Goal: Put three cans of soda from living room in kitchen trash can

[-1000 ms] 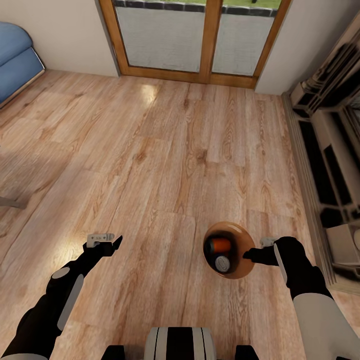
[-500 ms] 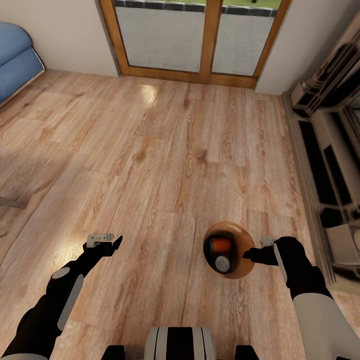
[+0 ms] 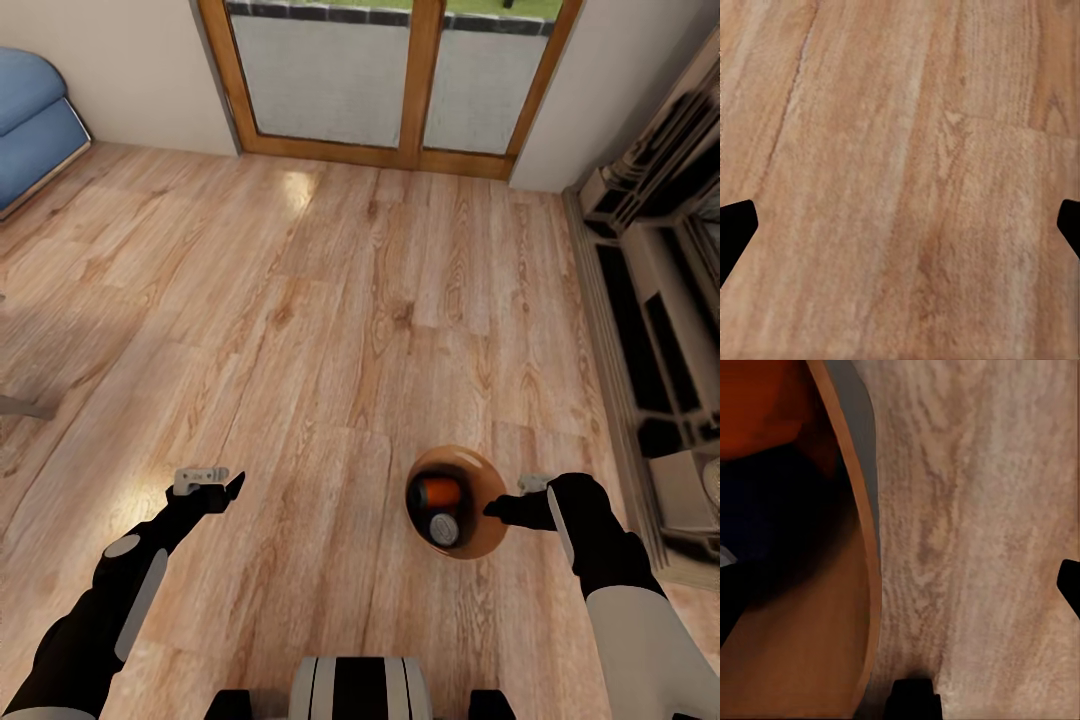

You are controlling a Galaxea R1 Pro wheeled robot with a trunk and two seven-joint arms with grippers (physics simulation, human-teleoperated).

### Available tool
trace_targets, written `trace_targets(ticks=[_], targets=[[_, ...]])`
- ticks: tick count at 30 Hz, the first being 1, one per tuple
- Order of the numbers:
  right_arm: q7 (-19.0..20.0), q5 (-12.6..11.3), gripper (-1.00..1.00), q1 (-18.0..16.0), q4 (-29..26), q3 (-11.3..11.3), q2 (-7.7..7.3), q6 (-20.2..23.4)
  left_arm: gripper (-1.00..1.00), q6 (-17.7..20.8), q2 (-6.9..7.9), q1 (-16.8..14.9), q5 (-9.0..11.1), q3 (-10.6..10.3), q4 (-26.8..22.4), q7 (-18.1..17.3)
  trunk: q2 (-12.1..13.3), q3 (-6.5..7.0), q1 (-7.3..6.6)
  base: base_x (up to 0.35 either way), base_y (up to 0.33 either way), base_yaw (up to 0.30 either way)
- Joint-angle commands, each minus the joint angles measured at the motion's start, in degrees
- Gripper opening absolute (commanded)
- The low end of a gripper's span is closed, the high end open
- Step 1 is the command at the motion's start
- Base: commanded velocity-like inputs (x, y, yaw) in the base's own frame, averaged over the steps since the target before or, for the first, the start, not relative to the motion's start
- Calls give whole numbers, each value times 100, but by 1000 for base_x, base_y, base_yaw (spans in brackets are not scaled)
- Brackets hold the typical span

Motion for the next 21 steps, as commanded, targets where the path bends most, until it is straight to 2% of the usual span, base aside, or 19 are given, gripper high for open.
trace_targets(ticks=[1, 21], targets=[[1, 1, 100, 0, -1, 0, 0, 0, 100, 1, 0, 0, -1, 0, 1, 0, 42, 18, -22, 0, 0, 0], [2, 17, 100, 0, -115, 9, 17, 0, 100, 9, 0, 0, -10, 0, 7, 0, 844, 378, -462, 0, 0, 0]])
